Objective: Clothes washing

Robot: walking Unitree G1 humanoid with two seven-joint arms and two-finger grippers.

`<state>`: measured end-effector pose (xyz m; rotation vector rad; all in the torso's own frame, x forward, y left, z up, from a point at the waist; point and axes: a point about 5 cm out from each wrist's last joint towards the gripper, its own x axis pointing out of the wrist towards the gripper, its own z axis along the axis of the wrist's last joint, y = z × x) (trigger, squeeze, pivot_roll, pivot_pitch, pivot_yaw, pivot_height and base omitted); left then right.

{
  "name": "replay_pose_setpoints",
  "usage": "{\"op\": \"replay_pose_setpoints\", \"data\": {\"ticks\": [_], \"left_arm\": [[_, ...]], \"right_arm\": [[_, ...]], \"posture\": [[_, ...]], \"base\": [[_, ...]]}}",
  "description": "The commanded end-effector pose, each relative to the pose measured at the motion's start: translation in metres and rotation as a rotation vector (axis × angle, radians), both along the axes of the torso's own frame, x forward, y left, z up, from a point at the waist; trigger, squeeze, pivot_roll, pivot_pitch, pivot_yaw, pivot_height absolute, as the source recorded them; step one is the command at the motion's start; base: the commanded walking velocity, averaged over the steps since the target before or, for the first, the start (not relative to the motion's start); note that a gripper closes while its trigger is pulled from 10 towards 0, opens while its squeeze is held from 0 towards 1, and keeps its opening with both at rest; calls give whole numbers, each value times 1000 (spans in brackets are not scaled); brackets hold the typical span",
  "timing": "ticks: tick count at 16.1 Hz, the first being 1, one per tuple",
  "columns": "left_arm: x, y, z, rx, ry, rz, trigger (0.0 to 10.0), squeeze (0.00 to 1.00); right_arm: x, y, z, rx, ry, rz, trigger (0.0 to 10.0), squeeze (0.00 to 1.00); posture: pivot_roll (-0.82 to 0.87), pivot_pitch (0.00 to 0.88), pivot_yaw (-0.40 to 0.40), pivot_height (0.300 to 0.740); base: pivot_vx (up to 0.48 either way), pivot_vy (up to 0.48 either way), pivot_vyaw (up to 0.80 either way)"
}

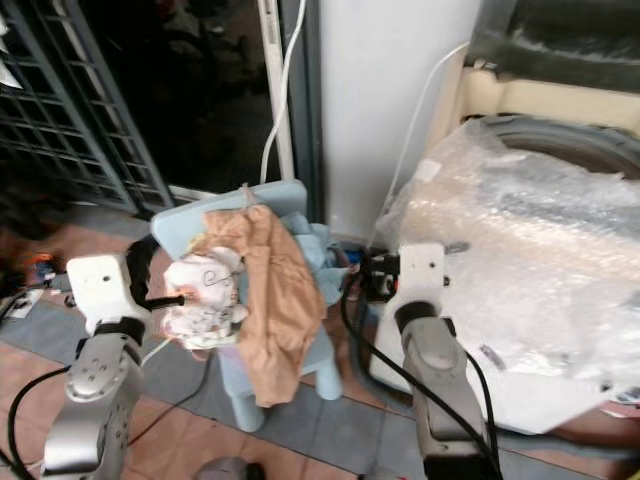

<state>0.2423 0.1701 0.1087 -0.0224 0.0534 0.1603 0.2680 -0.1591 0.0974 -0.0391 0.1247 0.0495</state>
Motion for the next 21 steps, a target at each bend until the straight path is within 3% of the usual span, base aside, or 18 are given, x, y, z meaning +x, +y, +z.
{"op": "replay_pose_setpoints", "data": {"ticks": [1, 6, 11, 19, 21], "left_arm": [[-1, 1, 3, 6, 0, 5, 10000, 0], [10, -12, 13, 36, -42, -35, 10000, 0], [14, -15, 16, 67, -45, -62, 10000, 0], [17, -17, 14, 32, -27, -81, 10000, 0], [13, -15, 11, 31, -21, -85, 10000, 0]], "right_arm": [[5, -2, 0, -18, 1, -34, 10000, 0], [7, 15, 15, 20, -67, 163, 10000, 0], [15, 28, 22, 73, -96, 221, 10000, 0], [24, 23, 25, 65, -105, 205, 10000, 0], [21, 12, 22, 20, -107, 129, 10000, 0]], "posture": [[21, 0, 69, 740], [33, 0, 35, 740], [29, 0, 51, 740], [27, 13, 49, 740], [25, 12, 49, 740]], "base": [[0, 0, 0], [0, 0, 159], [0, 0, 793], [0, 0, 788], [0, 0, 788]]}}
